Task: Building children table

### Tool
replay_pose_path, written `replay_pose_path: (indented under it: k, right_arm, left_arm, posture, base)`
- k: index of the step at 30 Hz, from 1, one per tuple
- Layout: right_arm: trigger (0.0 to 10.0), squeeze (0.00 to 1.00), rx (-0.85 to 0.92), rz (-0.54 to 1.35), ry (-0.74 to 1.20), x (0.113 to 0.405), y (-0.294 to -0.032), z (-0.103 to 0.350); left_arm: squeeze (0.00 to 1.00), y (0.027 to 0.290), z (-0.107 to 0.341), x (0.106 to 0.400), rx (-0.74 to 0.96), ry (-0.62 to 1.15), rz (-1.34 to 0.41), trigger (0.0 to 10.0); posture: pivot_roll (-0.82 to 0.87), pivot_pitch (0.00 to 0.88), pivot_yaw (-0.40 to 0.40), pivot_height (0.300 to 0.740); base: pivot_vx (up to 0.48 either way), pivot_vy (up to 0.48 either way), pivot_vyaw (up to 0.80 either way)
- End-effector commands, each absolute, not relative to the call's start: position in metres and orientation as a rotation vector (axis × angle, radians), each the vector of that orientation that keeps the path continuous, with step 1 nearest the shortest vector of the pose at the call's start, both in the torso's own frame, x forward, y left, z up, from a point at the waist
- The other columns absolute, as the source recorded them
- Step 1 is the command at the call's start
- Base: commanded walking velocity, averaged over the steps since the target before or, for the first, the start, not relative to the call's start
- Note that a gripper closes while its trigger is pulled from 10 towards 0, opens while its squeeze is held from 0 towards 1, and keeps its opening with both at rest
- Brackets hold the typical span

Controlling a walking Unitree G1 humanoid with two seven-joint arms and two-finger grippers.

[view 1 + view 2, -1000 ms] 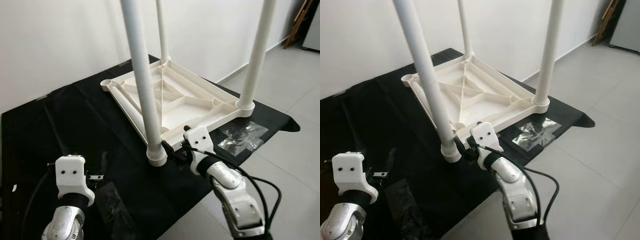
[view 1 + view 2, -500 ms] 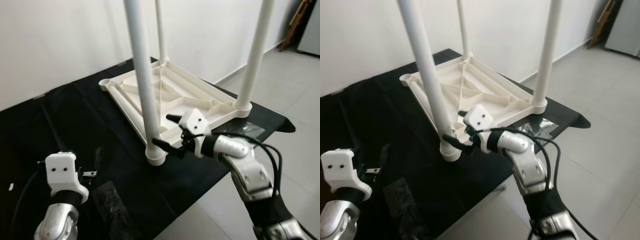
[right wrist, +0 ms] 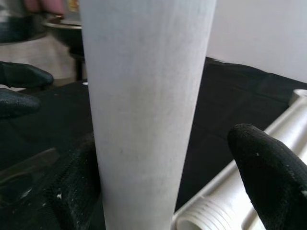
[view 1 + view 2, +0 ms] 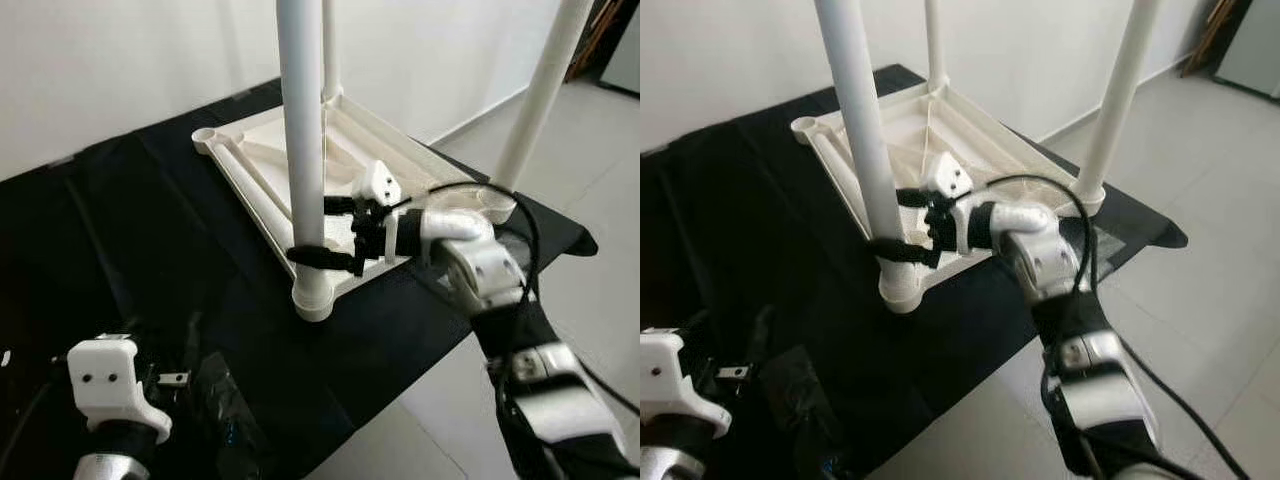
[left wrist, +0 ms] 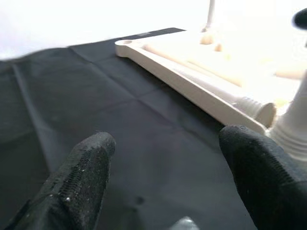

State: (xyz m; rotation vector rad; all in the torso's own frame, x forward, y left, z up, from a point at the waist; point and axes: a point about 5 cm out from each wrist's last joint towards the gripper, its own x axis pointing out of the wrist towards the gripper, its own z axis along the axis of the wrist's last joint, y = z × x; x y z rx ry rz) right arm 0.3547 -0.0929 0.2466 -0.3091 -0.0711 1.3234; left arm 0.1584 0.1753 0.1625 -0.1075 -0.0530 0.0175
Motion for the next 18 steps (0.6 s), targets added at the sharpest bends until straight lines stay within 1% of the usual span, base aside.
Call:
replay_pose_path:
  k: [1, 5, 13, 14, 15, 16, 17, 18]
  right_arm:
    - [0.0, 0.0, -0.321, 1.355, -0.064, 0.355, -0.09, 0.245]
    - [0.0, 0.0, -0.337, 1.39, -0.047, 0.358, -0.095, 0.248]
    - [0.0, 0.0, -0.33, 1.421, -0.017, 0.357, -0.103, 0.244]
    - [0.0, 0.0, -0.342, 1.378, 0.003, 0.356, -0.106, 0.238]
    - [0.0, 0.0, -0.341, 1.283, 0.033, 0.356, -0.109, 0.229]
    - [0.0, 0.0, -0.341, 1.283, 0.033, 0.356, -0.109, 0.229]
    - [0.0, 0.0, -0.309, 1.15, 0.056, 0.354, -0.11, 0.219]
    - [0.0, 0.0, -0.309, 1.15, 0.056, 0.354, -0.11, 0.219]
  left_arm:
    - [0.0, 0.174, 0.165, 0.155, -0.13, -0.066, 0.003, 10.0]
    - [0.0, 0.171, 0.167, 0.151, -0.167, -0.07, -0.023, 10.0]
    - [0.0, 0.166, 0.168, 0.149, -0.182, -0.075, -0.078, 10.0]
    - [0.0, 0.164, 0.169, 0.15, -0.181, -0.082, -0.106, 10.0]
    - [0.0, 0.162, 0.169, 0.152, -0.182, -0.087, -0.133, 10.0]
    - [0.0, 0.162, 0.169, 0.152, -0.182, -0.087, -0.133, 10.0]
    - [0.0, 0.16, 0.169, 0.153, -0.188, -0.092, -0.156, 10.0]
    - [0.0, 0.16, 0.169, 0.153, -0.188, -0.092, -0.156, 10.0]
  posture:
    - [0.02, 0.251, 0.058, 0.74]
    - [0.02, 0.261, 0.054, 0.74]
    - [0.01, 0.26, 0.055, 0.74]
    - [0.0, 0.256, 0.052, 0.74]
    - [-0.01, 0.253, 0.043, 0.74]
    - [-0.01, 0.253, 0.043, 0.74]
    - [-0.02, 0.249, 0.036, 0.74]
    - [-0.02, 0.249, 0.036, 0.74]
  base:
    - [0.0, 0.0, 0.0]
    - [0.0, 0.0, 0.0]
    - [0.0, 0.0, 0.0]
    - [0.0, 0.0, 0.0]
    - [0.0, 0.0, 0.0]
    - [0.0, 0.0, 0.0]
    - [0.0, 0.0, 0.0]
    - [0.0, 0.0, 0.0]
